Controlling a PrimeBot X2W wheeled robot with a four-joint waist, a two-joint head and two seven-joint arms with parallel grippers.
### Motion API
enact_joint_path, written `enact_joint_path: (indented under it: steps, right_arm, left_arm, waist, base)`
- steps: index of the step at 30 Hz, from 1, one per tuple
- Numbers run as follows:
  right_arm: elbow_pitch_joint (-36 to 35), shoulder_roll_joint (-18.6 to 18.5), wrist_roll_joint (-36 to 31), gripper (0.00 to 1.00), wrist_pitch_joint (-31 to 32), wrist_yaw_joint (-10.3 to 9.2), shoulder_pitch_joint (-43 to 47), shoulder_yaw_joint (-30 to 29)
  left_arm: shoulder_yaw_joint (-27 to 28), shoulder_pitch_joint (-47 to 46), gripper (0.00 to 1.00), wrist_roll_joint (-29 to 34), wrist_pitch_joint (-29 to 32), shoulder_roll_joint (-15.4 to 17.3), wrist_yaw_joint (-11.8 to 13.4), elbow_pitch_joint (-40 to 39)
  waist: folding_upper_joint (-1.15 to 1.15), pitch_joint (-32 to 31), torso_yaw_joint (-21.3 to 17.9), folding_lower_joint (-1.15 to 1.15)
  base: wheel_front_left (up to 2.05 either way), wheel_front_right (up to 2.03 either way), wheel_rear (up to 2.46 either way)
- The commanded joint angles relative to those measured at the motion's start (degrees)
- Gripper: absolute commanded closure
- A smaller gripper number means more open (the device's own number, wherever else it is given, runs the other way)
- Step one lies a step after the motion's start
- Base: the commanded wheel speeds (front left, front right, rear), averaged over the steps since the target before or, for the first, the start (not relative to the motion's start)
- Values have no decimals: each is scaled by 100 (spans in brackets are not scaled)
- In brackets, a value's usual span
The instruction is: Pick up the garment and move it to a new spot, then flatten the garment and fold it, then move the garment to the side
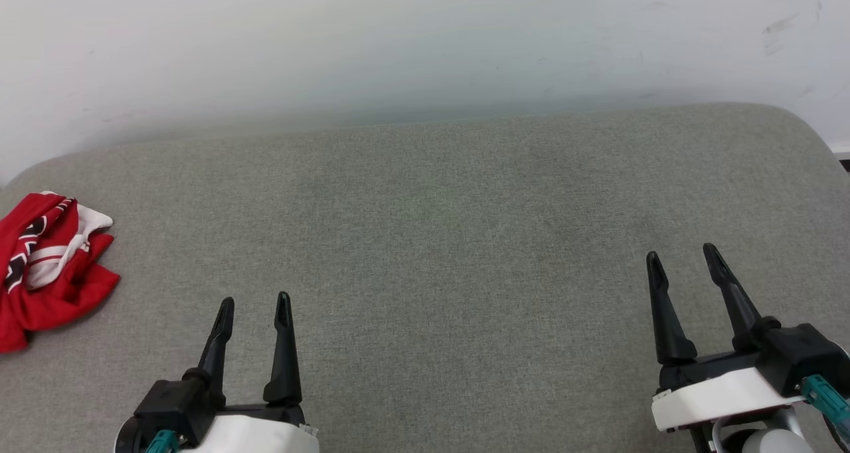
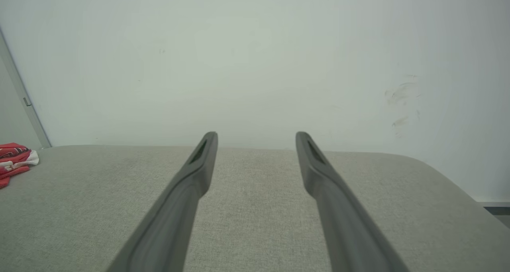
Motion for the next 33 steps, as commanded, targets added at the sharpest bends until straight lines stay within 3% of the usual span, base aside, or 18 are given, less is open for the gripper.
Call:
enact_joint_path:
  steps: [1,6,12,21,33]
  right_arm:
    - [-19,-11,-31,0,-58,-2,50,-9]
    - [46,-11,-22,0,-108,-2,51,13]
    - [127,-11,-121,0,-173,-2,76,17]
    - [206,-11,-331,0,-259,-2,104,56]
    - [256,-10,-216,0,-255,-2,108,75]
  left_arm:
    - [53,51,0,58,-39,-27,-90,-11]
    - [352,142,0,272,-95,-161,-619,55]
    - [516,225,0,558,-159,-218,-898,136]
    - [390,257,0,908,-250,-221,-998,259]
    - [467,197,0,808,-242,-223,-1032,313]
  waist:
    - [0,3,-2,0]
    - [0,16,-19,0]
    - [0,21,-46,0]
    - [0,10,-91,0]
    - [0,6,-88,0]
  base:
    - [0,0,0]
    - [0,0,0]
    - [0,0,0]
    - [0,0,0]
    - [0,0,0]
